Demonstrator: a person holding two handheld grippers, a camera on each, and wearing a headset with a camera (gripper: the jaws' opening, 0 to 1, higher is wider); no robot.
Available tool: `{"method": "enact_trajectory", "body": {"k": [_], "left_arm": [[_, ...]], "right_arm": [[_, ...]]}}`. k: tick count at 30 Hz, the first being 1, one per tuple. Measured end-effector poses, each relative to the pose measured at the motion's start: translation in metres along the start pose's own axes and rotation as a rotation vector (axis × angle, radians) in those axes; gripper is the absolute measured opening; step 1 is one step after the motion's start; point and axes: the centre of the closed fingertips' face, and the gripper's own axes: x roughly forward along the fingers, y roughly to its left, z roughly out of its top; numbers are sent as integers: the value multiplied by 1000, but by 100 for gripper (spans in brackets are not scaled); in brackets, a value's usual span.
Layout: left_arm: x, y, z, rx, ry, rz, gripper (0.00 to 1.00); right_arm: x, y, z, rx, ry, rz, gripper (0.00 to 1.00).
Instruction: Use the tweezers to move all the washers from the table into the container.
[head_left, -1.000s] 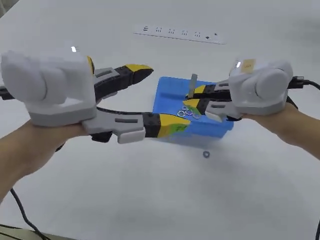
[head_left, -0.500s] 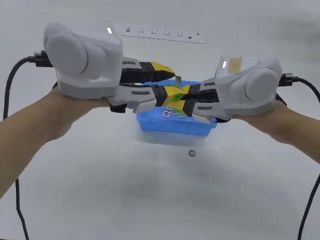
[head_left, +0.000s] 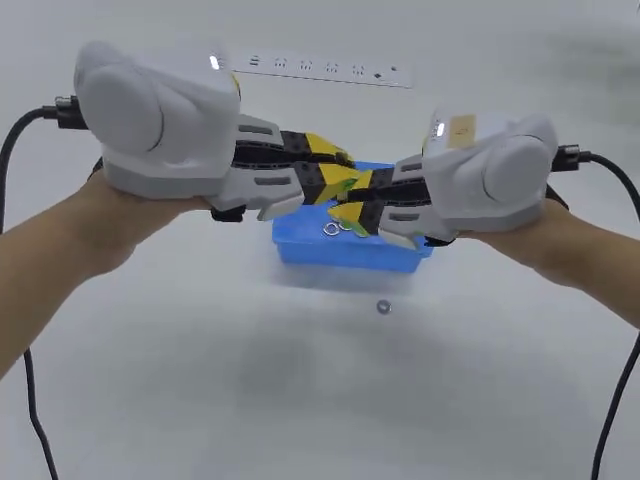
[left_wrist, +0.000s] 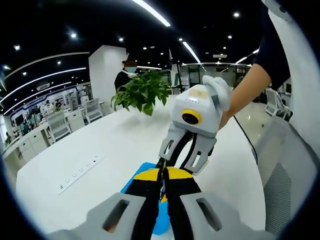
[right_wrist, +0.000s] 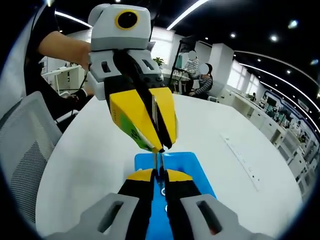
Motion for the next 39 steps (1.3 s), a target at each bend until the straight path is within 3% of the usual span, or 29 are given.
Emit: {"method": "enact_trajectory", "body": {"k": [8, 16, 19, 22, 26, 28, 29, 31, 35, 39], "left_arm": [[-2, 4, 2, 16, 3, 27, 5], [-5, 3, 10, 25, -9, 49, 5], [-7, 0, 13, 31, -11, 52, 5], [-9, -3, 14, 33, -13, 53, 5], [-7, -15, 9, 39, 1, 37, 5], [-6, -21, 6, 33, 3, 29, 5], [-6, -23, 5, 28, 4, 26, 5], [-5, -29, 3, 28, 5, 22, 5], [-2, -43, 0, 34, 11, 1, 5], [5, -57, -5, 50, 20, -23, 6]], "right_arm": [[-1, 2, 3, 23, 1, -12, 11], [-14, 2, 10, 39, -16, -50, 15], [-22, 3, 7, 32, -1, -72, 19], [-36, 4, 1, 4, 19, -138, 22], [-54, 9, -12, 107, 11, -195, 25], [-63, 12, -21, 193, 8, -223, 28], [-68, 15, -26, 280, -5, -231, 29], [-78, 15, -34, 385, -27, -267, 32], [-95, 19, -55, 381, 15, -299, 37], [-107, 31, -65, 439, 5, -294, 40]]}}
